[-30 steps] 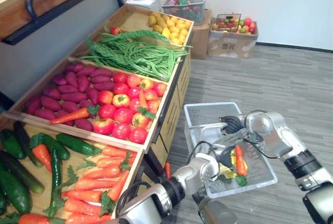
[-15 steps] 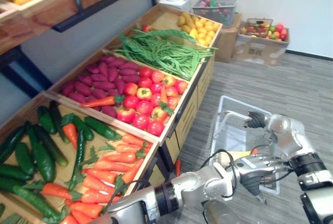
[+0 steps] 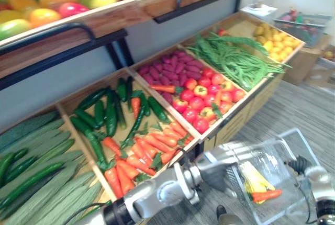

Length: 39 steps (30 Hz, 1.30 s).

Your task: Pick vegetable in the basket

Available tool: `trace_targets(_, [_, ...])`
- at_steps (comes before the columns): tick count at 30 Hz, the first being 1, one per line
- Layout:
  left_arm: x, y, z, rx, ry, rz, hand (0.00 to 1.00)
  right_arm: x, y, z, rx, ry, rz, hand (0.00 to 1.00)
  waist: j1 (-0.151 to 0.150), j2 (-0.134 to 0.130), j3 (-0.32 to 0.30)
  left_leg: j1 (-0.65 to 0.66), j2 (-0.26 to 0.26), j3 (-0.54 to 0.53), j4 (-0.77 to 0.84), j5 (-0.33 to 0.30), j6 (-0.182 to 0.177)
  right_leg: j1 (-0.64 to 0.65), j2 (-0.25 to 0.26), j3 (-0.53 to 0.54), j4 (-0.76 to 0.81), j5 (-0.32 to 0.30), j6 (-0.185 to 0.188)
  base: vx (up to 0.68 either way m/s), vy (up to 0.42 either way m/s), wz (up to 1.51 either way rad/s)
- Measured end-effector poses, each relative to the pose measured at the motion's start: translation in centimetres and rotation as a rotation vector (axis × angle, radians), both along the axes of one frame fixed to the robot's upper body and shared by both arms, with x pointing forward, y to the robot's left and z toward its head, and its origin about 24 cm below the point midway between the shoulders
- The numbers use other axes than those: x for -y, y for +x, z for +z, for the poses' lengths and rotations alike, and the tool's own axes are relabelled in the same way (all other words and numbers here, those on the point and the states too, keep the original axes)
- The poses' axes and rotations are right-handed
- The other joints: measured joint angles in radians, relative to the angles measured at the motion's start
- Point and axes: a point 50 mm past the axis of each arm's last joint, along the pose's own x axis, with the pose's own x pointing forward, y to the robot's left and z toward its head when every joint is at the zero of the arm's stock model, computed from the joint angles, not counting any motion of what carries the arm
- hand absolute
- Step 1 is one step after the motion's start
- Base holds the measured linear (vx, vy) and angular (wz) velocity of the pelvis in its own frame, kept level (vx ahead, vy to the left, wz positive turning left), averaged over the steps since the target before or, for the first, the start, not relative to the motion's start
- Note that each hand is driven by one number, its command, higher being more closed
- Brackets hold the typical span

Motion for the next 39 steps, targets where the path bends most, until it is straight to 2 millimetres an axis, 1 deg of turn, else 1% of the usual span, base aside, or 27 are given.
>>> trace_targets(1, [-0.7,0.3,0.2,0.013,-0.02,0.034,0.0,0.1,-0.4,-0.4,-0.007,0.011,-0.026,1.0,0.004,-0.002,0.0,-0.001,-0.004,-0.014,-0.008,0.006,0.002,0.006,-0.004,-0.013,-0.004,0.0,0.0,-0.01,-0.005,0.77])
trace_targets(2, [-2.2,0.8,0.7,0.038,-0.052,0.109,0.0,0.4,-1.3,-1.1,-0.021,0.026,-0.077,1.0,0.006,-0.002,0.0,-0.011,-0.01,-0.046,-0.013,0.015,0.005,0.017,-0.011,-0.036,-0.017,0.003,0.004,0.0,-0.009,0.53])
trace_targets(3, [-2.9,1.1,1.0,0.054,-0.073,0.149,0.0,0.6,-1.8,-1.4,-0.03,0.033,-0.105,1.0,0.017,-0.002,0.0,-0.012,-0.014,-0.056,-0.021,0.021,0.009,0.021,-0.011,-0.045,-0.02,0.004,0.004,0.0,-0.02,0.55])
trace_targets(5, [-5.8,2.1,1.9,0.077,-0.172,0.304,0.0,1.2,-4.0,-2.8,-0.065,0.065,-0.21,1.0,0.044,-0.006,-0.001,-0.017,-0.022,-0.096,-0.038,0.035,0.015,0.046,-0.017,-0.074,-0.048,0.013,0.001,-0.02,-0.014,0.46])
trace_targets(6, [-6.6,2.4,2.1,0.089,-0.19,0.348,0.0,1.4,-4.6,-3.1,-0.071,0.076,-0.237,1.0,0.047,-0.007,-0.003,-0.023,-0.023,-0.107,-0.038,0.038,0.018,0.049,-0.018,-0.082,-0.055,0.016,-0.001,-0.02,-0.011,0.51])
trace_targets(7, [-9.2,2.9,2.7,0.092,-0.284,0.48,0.0,1.5,-5.6,-3.8,-0.087,0.085,-0.292,1.0,0.059,-0.011,-0.002,-0.032,-0.029,-0.132,-0.041,0.05,0.023,0.057,-0.022,-0.098,-0.069,0.022,0.001,-0.01,-0.014,0.41])
trace_targets(9, [-10.8,3.1,3.1,0.118,-0.325,0.568,0.0,1.5,-6.3,-4.2,-0.096,0.09,-0.324,1.0,0.064,-0.013,-0.003,-0.037,-0.033,-0.147,-0.042,0.054,0.025,0.066,-0.025,-0.11,-0.081,0.027,0.001,-0.01,-0.001,0.29])
trace_targets(10, [-11.9,3.2,3.4,0.147,-0.356,0.632,0.0,1.4,-6.8,-4.5,-0.104,0.088,-0.345,1.0,0.075,-0.015,-0.003,-0.042,-0.037,-0.157,-0.042,0.057,0.026,0.068,-0.025,-0.116,-0.087,0.03,0.0,-0.02,0.006,0.27])
trace_targets(11, [-13.8,3.2,3.9,0.179,-0.437,0.738,0.0,1.1,-7.4,-5.0,-0.11,0.09,-0.381,1.0,0.081,-0.021,-0.001,-0.045,-0.04,-0.175,-0.044,0.064,0.031,0.077,-0.029,-0.132,-0.094,0.032,0.0,-0.02,0.003,0.29])
trace_targets(12, [-14.4,3.2,4.0,0.187,-0.467,0.782,0.0,1.0,-7.7,-5.3,-0.117,0.09,-0.394,1.0,0.083,-0.023,-0.003,-0.045,-0.042,-0.185,-0.047,0.067,0.031,0.084,-0.029,-0.139,-0.099,0.033,0.001,-0.02,-0.008,0.35])
trace_targets(14, [-17.2,3.1,3.6,0.223,-0.537,0.962,0.0,0.6,-9.2,-6.1,-0.142,0.107,-0.431,1.0,0.099,-0.03,-0.006,-0.04,-0.048,-0.215,-0.057,0.074,0.035,0.099,-0.031,-0.162,-0.116,0.038,-0.006,-0.01,-0.008,0.29])
trace_targets(16, [-19.1,2.6,2.9,0.231,-0.557,1.083,0.0,0.4,-9.7,-6.5,-0.145,0.124,-0.457,1.0,0.101,-0.032,-0.005,-0.044,-0.05,-0.226,-0.06,0.079,0.036,0.102,-0.033,-0.175,-0.121,0.039,-0.007,0.0,-0.007,0.24])
trace_targets(18, [-21.6,1.8,1.4,0.221,-0.568,1.25,0.0,-0.1,-11.0,-7.1,-0.164,0.135,-0.504,1.0,0.102,-0.037,-0.005,-0.042,-0.057,-0.259,-0.074,0.09,0.038,0.121,-0.037,-0.205,-0.138,0.037,-0.011,-0.01,-0.01,0.35])
trace_targets(19, [-22.3,1.5,1.1,0.227,-0.576,1.294,0.0,-0.2,-11.2,-7.3,-0.166,0.141,-0.512,1.0,0.103,-0.038,-0.004,-0.043,-0.058,-0.268,-0.075,0.091,0.038,0.126,-0.038,-0.214,-0.142,0.036,-0.013,0.0,-0.008,0.34])
trace_targets(21, [-24.7,0.2,-0.1,0.249,-0.594,1.472,0.0,-0.6,-12.0,-7.7,-0.171,0.157,-0.546,1.0,0.107,-0.043,-0.003,-0.041,-0.06,-0.285,-0.076,0.093,0.039,0.144,-0.04,-0.239,-0.157,0.036,-0.013,0.0,-0.005,0.26])
trace_targets(22, [-25.4,-0.1,-0.4,0.25,-0.591,1.521,0.0,-0.6,-12.2,-7.8,-0.171,0.161,-0.554,1.0,0.107,-0.044,-0.003,-0.041,-0.061,-0.293,-0.076,0.093,0.039,0.15,-0.04,-0.244,-0.16,0.036,-0.013,0.01,-0.005,0.24])
trace_targets(24, [-28.0,-1.7,-2.3,0.256,-0.579,1.731,0.0,-0.9,-12.8,-8.1,-0.185,0.169,-0.563,1.0,0.112,-0.045,-0.003,-0.037,-0.063,-0.307,-0.08,0.095,0.039,0.169,-0.04,-0.26,-0.173,0.036,-0.012,0.02,-0.002,0.21])
trace_targets(25, [-28.6,-2.3,-3.0,0.247,-0.57,1.791,0.0,-1.0,-12.9,-8.1,-0.187,0.17,-0.563,1.0,0.114,-0.045,-0.003,-0.036,-0.063,-0.31,-0.082,0.095,0.039,0.17,-0.04,-0.265,-0.173,0.036,-0.012,0.02,-0.003,0.11])
trace_targets(26, [-29.4,-3.0,-4.2,0.217,-0.554,1.873,0.0,-1.1,-13.0,-8.2,-0.191,0.171,-0.565,1.0,0.119,-0.045,-0.004,-0.029,-0.063,-0.313,-0.086,0.096,0.039,0.177,-0.04,-0.269,-0.174,0.036,-0.012,0.03,0.001,0.11])
trace_targets(27, [-30.1,-4.2,-6.1,0.167,-0.524,1.973,0.0,-1.2,-13.5,-8.3,-0.201,0.172,-0.568,1.0,0.126,-0.045,-0.004,-0.021,-0.064,-0.318,-0.091,0.097,0.039,0.19,-0.04,-0.276,-0.181,0.037,-0.01,0.04,0.0,0.17])
trace_targets(29, [-30.7,-6.4,-8.8,0.077,-0.52,2.125,0.0,-1.7,-13.7,-8.6,-0.208,0.183,-0.569,1.0,0.13,-0.047,-0.007,-0.017,-0.065,-0.331,-0.093,0.097,0.039,0.207,-0.041,-0.296,-0.19,0.039,-0.007,0.02,-0.003,0.18])
trace_targets(30, [-30.7,-7.1,-9.6,0.055,-0.509,2.167,0.0,-1.9,-13.7,-8.7,-0.208,0.189,-0.567,1.0,0.131,-0.048,-0.007,-0.016,-0.065,-0.331,-0.093,0.097,0.039,0.207,-0.041,-0.296,-0.19,0.039,-0.007,0.0,-0.003,0.09])
trace_targets(33, [-29.8,-10.4,-13.9,-0.138,-0.494,2.364,0.0,-3.0,-13.9,-9.3,-0.217,0.216,-0.566,1.0,0.157,-0.055,-0.007,0.003,-0.064,-0.329,-0.104,0.097,0.038,0.225,-0.04,-0.299,-0.194,0.037,-0.008,0.0,0.0,0.0])
trace_targets(34, [-29.6,-11.1,-14.6,-0.177,-0.499,2.4,0.0,-3.2,-13.9,-9.4,-0.217,0.221,-0.565,1.0,0.157,-0.056,-0.007,0.009,-0.064,-0.329,-0.107,0.097,0.038,0.23,-0.04,-0.3,-0.194,0.037,-0.009,0.0,0.0,0.0])
trace_targets(35, [-29.1,-12.5,-15.9,-0.241,-0.494,2.47,0.0,-3.7,-13.9,-9.6,-0.216,0.233,-0.563,1.0,0.156,-0.059,-0.008,0.015,-0.064,-0.329,-0.109,0.097,0.038,0.237,-0.041,-0.302,-0.196,0.036,-0.008,0.0,0.0,0.0])
trace_targets(37, [-28.4,-13.8,-16.9,-0.283,-0.464,2.536,0.0,-4.2,-13.8,-9.8,-0.214,0.247,-0.556,1.0,0.156,-0.061,-0.007,0.014,-0.059,-0.328,-0.109,0.097,0.038,0.236,-0.041,-0.302,-0.195,0.035,-0.008,0.0,0.0,0.0])
trace_targets(39, [-27.8,-14.6,-17.6,-0.314,-0.451,2.575,0.0,-4.5,-13.6,-9.9,-0.204,0.251,-0.551,1.0,0.156,-0.058,-0.007,0.015,-0.058,-0.327,-0.109,0.097,0.037,0.236,-0.041,-0.303,-0.195,0.035,-0.007,0.0,0.0,0.0])
